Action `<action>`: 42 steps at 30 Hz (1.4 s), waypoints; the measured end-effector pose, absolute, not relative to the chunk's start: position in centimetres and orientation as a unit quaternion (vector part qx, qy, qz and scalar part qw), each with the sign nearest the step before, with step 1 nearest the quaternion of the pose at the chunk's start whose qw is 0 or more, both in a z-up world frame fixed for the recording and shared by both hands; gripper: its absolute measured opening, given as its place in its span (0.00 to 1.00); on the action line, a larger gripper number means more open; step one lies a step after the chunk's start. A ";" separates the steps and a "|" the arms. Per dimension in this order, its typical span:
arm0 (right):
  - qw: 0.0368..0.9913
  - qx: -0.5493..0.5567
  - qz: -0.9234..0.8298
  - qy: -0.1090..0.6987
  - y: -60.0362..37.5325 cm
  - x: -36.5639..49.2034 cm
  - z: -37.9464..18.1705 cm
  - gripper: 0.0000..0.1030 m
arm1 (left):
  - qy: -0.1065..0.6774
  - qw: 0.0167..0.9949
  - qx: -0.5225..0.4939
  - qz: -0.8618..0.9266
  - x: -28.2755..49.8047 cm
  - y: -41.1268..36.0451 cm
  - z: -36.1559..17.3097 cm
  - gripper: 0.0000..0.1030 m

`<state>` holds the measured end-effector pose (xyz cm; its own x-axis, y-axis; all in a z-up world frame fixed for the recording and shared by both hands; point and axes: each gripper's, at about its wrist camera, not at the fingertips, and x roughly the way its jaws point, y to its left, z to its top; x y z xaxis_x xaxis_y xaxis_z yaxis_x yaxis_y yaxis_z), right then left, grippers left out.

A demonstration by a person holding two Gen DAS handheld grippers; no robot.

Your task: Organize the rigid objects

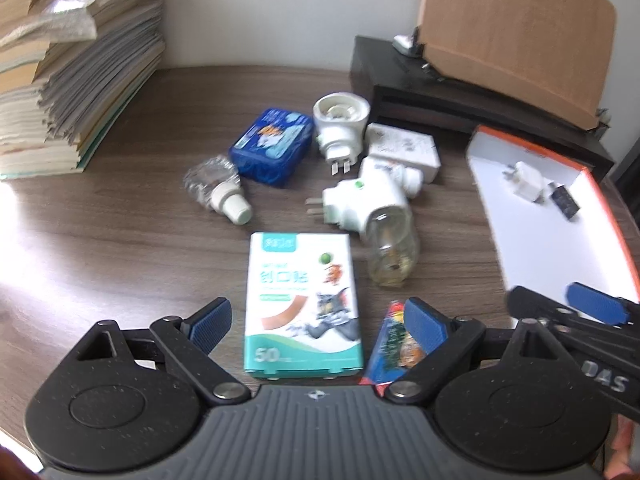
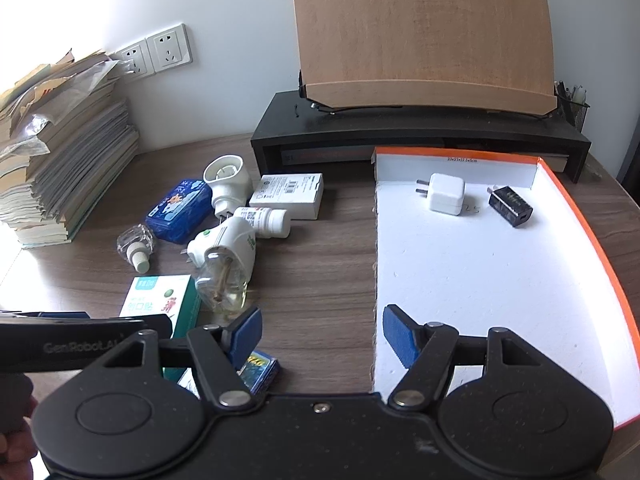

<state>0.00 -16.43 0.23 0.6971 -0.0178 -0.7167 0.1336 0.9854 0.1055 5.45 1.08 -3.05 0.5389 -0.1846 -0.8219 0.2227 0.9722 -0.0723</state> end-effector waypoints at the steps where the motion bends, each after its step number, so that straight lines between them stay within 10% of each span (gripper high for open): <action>1: 0.917 0.077 -0.043 0.388 -16.4 -0.1 0.1 0.78 | 0.469 0.876 0.022 -0.113 5.7 1.2 -3.4 0.93; 12: 0.904 0.094 -0.052 0.415 -15.3 -1.5 -1.6 0.78 | 0.493 0.863 0.020 -0.109 9.0 1.4 -7.2 0.94; 16: 0.895 0.120 -0.039 0.427 -14.3 -1.7 -2.0 0.78 | 0.465 0.875 0.051 -0.124 8.8 1.1 -7.0 0.69; 29: 0.863 0.150 -0.078 0.476 -8.5 2.5 -4.4 0.89 | 0.456 0.882 0.029 -0.117 7.9 6.4 -5.4 0.69; 33: 0.878 0.082 -0.080 0.465 -7.5 2.7 -4.7 0.71 | 0.453 0.884 0.025 -0.117 7.7 7.0 -5.0 0.69; 42: 0.900 0.056 -0.077 0.425 -10.9 1.2 -2.4 0.69 | 0.439 0.888 0.016 -0.138 6.8 5.8 -3.8 0.69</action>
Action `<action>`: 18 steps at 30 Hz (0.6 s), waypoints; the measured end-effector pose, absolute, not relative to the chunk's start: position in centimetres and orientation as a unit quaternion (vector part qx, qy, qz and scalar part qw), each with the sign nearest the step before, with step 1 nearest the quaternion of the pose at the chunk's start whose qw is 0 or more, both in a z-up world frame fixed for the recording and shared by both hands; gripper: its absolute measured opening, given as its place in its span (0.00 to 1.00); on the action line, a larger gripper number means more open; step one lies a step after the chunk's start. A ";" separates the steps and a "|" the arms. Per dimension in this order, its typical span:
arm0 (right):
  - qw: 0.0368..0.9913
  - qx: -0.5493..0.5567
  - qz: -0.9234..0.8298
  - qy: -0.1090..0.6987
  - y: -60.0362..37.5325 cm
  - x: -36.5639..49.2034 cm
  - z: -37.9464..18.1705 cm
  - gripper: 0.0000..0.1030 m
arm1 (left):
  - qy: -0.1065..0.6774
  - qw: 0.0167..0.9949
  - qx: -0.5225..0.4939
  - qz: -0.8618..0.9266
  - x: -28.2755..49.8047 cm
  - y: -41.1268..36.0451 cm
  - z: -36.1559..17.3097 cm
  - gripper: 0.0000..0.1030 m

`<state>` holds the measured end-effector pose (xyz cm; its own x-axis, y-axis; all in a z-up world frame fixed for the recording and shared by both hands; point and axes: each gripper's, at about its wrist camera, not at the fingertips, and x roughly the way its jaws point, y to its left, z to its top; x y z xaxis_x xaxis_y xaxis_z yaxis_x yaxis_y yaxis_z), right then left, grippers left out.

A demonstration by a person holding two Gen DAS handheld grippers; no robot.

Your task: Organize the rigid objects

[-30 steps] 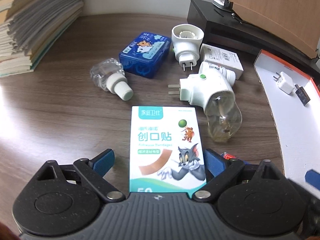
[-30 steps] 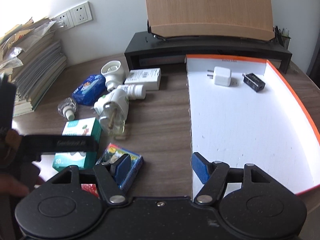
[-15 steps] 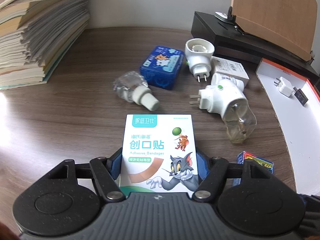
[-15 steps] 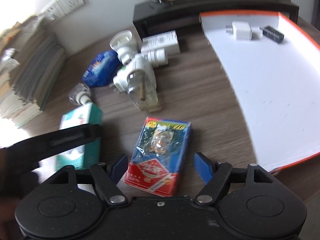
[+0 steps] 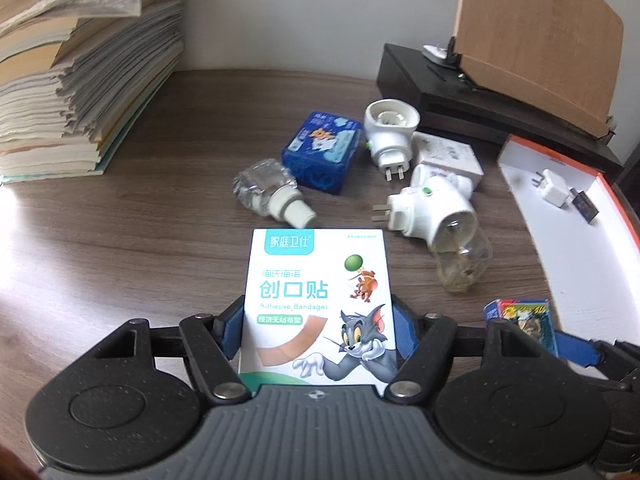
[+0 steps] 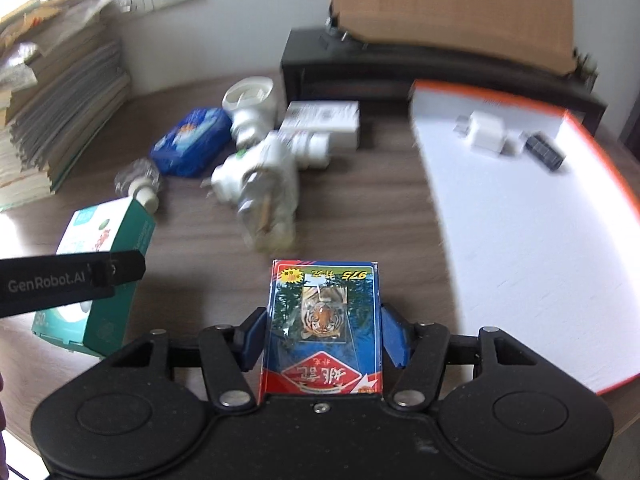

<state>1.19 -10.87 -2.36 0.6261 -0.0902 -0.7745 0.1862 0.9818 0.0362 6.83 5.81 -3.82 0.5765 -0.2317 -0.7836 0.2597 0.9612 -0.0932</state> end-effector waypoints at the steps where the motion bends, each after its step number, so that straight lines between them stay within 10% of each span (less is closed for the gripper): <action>1: 0.904 0.055 -0.078 0.418 -11.4 1.0 -1.8 0.69 | 0.436 0.889 0.015 -0.142 6.7 5.5 -3.5 0.69; 18: 0.923 0.065 -0.147 0.350 -26.3 -1.1 4.3 0.69 | 0.399 0.883 0.014 -0.247 5.0 -8.5 0.2 0.69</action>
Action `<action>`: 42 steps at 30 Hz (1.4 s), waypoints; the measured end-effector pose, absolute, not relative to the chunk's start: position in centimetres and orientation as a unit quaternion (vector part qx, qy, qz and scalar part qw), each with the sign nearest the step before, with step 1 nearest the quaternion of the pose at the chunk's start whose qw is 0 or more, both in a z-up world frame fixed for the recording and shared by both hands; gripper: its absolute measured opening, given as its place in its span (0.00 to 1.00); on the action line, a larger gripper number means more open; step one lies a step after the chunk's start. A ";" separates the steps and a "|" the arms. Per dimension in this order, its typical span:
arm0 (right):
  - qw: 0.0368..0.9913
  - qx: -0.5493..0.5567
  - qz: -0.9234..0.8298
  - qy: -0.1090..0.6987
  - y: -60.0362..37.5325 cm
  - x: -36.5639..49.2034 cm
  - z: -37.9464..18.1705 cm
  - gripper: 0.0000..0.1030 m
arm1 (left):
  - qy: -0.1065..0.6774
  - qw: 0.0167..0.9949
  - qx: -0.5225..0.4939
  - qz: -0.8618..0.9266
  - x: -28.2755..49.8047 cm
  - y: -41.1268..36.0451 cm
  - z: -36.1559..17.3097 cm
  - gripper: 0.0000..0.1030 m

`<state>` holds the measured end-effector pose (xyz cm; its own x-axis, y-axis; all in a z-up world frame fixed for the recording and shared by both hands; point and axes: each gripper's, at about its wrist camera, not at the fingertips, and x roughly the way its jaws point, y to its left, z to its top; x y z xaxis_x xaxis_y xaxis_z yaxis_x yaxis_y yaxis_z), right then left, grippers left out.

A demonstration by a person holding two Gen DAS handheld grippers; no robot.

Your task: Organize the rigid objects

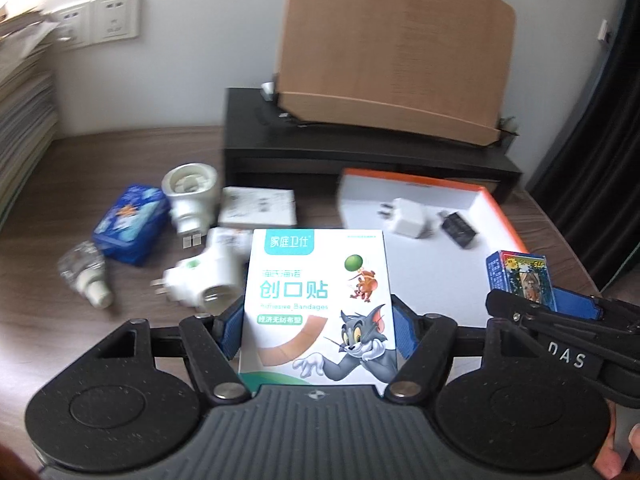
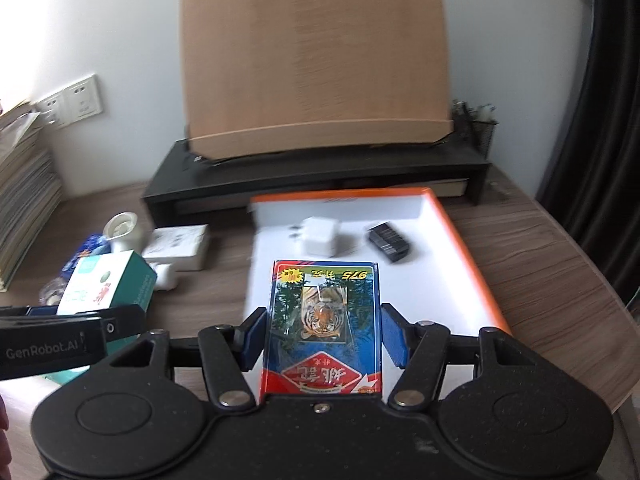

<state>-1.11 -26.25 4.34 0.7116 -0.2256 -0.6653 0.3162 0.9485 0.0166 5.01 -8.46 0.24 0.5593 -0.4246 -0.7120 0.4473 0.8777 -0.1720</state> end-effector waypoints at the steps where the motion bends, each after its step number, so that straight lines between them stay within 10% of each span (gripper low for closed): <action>1: 0.923 0.066 -0.148 0.350 -27.1 -1.2 4.5 0.69 | 0.397 0.883 0.015 -0.251 5.0 -9.3 0.3 0.69; 42: 0.923 0.072 -0.094 0.367 -36.0 1.9 2.9 0.69 | 0.415 0.885 0.031 -0.210 6.3 -18.7 -1.7 0.69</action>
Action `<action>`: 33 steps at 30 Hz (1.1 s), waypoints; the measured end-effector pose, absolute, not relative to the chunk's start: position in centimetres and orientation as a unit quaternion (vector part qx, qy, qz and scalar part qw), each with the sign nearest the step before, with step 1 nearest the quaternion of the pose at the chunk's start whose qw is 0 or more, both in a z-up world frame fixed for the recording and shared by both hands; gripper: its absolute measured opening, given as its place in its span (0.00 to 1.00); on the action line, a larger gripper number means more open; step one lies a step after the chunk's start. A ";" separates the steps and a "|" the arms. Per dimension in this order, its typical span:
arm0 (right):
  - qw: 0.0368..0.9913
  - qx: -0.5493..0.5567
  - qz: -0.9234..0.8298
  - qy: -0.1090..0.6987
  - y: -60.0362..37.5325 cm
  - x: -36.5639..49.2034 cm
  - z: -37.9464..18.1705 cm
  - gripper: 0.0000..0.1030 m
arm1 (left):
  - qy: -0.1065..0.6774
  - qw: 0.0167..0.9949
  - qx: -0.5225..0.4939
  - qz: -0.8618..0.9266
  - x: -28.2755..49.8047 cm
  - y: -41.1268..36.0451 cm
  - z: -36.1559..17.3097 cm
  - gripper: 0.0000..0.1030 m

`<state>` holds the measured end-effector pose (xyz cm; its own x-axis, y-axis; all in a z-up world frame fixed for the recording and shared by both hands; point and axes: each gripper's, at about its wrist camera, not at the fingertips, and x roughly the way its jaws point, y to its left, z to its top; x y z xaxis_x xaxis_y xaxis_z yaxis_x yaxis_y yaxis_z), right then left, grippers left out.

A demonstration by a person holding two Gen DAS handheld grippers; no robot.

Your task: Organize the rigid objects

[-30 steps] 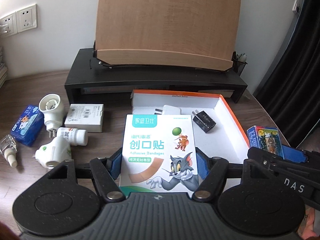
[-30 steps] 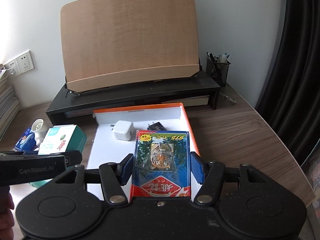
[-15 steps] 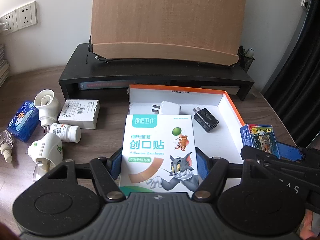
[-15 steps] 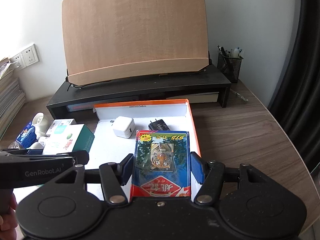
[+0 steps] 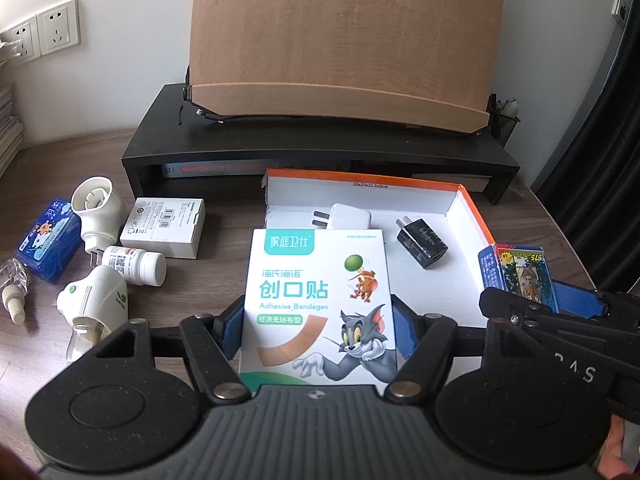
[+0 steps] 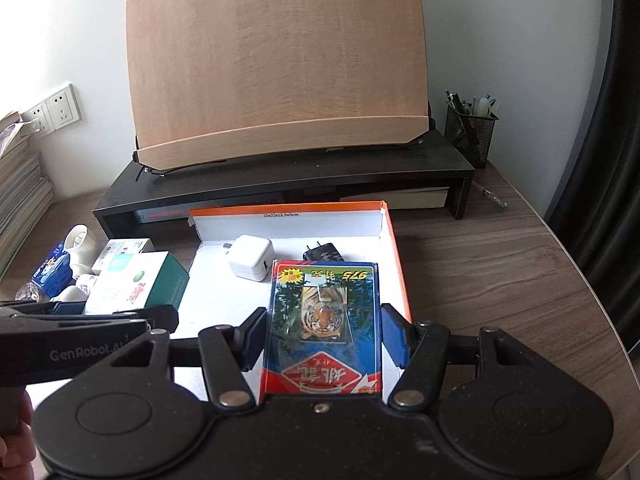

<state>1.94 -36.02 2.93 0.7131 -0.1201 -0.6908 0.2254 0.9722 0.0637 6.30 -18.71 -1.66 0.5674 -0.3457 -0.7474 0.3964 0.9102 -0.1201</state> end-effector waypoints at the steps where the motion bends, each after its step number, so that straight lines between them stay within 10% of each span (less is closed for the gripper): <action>1: 0.923 0.072 -0.093 0.367 -36.0 2.0 2.9 0.69 | 0.416 0.885 0.030 -0.209 6.3 -18.7 -1.7 0.69; 33: 0.918 0.075 -0.088 0.378 -36.0 3.5 2.1 0.70 | 0.427 0.879 0.033 -0.208 6.6 -18.7 -2.6 0.69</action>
